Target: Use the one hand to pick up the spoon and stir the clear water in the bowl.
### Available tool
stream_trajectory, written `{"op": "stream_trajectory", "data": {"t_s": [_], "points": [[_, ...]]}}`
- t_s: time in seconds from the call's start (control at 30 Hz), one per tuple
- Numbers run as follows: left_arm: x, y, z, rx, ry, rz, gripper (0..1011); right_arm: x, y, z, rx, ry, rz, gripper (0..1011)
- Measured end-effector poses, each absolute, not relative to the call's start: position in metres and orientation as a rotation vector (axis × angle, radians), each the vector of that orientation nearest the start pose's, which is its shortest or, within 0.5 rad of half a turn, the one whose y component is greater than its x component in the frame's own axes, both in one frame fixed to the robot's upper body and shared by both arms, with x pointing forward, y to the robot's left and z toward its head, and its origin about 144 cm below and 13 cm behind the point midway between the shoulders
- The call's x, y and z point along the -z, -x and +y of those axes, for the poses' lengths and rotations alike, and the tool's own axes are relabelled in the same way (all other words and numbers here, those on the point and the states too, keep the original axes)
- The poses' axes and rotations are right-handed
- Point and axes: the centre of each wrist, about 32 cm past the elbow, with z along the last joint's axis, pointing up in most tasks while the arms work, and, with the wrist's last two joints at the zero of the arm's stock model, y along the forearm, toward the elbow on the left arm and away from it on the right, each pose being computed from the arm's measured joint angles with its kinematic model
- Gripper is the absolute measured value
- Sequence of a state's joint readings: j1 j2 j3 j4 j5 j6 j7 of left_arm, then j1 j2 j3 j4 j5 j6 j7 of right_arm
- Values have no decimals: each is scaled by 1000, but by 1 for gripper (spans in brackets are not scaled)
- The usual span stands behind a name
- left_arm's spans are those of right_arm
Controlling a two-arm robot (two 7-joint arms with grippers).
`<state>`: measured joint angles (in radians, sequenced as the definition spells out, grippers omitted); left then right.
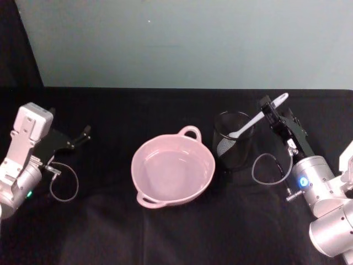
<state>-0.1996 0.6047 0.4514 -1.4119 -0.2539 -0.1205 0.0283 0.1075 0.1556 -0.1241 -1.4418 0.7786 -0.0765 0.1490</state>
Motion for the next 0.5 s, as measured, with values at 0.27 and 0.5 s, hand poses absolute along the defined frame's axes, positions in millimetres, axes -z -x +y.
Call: {"op": "stream_trajectory", "data": {"t_s": [0.27,0.5], "points": [[-1140,-489,310,-1248,-304,-285,1011,-1136,-488,-240,1311,-503,427,751],[-1140,-489,310,-1248,-304,-285,1011,-1136,-487,-241,1311,-504,427,556]]}}
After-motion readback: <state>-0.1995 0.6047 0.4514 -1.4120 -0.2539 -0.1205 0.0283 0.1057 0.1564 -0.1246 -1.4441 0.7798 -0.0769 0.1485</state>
